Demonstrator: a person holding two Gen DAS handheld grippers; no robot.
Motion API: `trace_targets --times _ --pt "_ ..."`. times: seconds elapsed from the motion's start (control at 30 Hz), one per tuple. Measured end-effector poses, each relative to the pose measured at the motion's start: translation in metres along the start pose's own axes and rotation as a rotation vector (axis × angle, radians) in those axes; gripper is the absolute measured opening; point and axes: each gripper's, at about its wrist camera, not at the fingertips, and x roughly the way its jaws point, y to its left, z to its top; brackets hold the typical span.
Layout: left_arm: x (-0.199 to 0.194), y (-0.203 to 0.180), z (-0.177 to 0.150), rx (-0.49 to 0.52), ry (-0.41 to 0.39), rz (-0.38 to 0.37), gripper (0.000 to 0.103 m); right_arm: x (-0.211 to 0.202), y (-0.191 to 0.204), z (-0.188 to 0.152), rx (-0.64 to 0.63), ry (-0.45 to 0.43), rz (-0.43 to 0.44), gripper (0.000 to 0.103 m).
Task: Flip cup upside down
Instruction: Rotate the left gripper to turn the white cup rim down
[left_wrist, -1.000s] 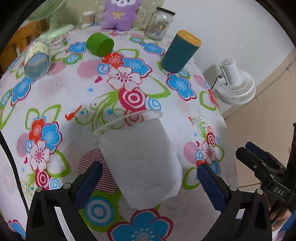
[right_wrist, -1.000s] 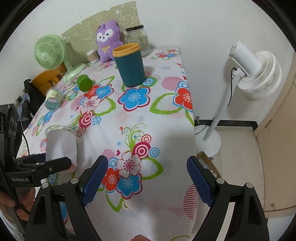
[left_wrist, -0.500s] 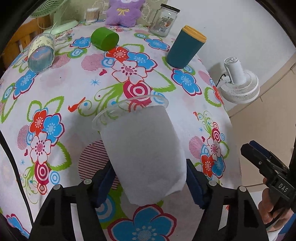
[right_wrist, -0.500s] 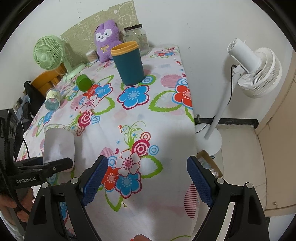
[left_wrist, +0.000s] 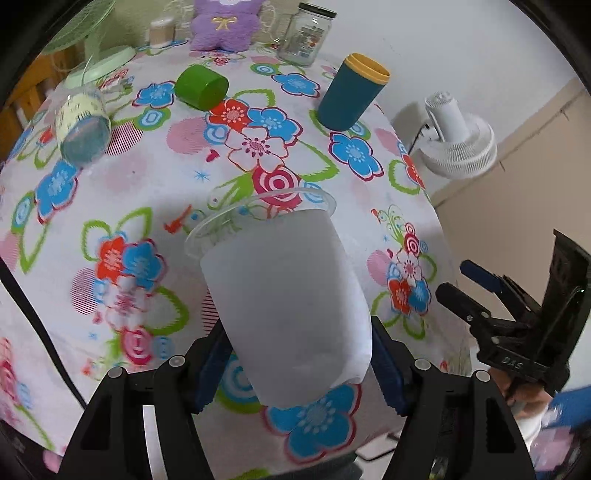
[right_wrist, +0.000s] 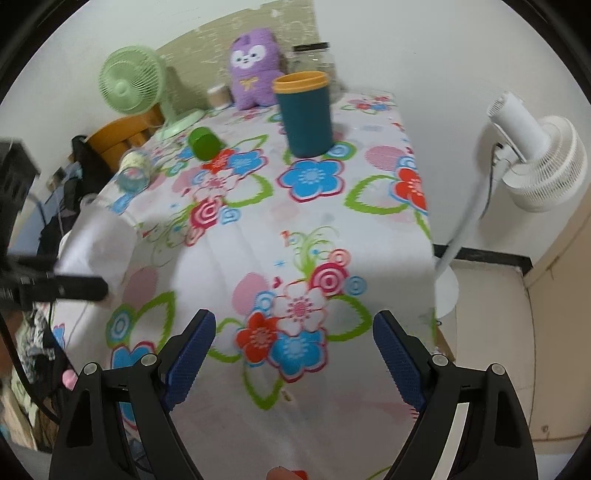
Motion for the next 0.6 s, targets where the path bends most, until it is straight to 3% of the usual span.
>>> trace_targets --times 0.23,0.4,0.6 --pt "-0.018 0.011 0.013 0.107 0.153 0.058 0.072 0.003 0.033 -0.012 -0.087 0.01 0.072 0.089" --pt "-0.014 0.011 0.014 0.186 0.358 0.102 0.072 -0.001 0.055 -0.022 -0.127 -0.006 0.168 0.089" --pt "-0.008 0.004 0.013 0.271 0.587 0.176 0.072 -0.013 0.08 -0.034 -0.2 -0.062 0.222 0.089"
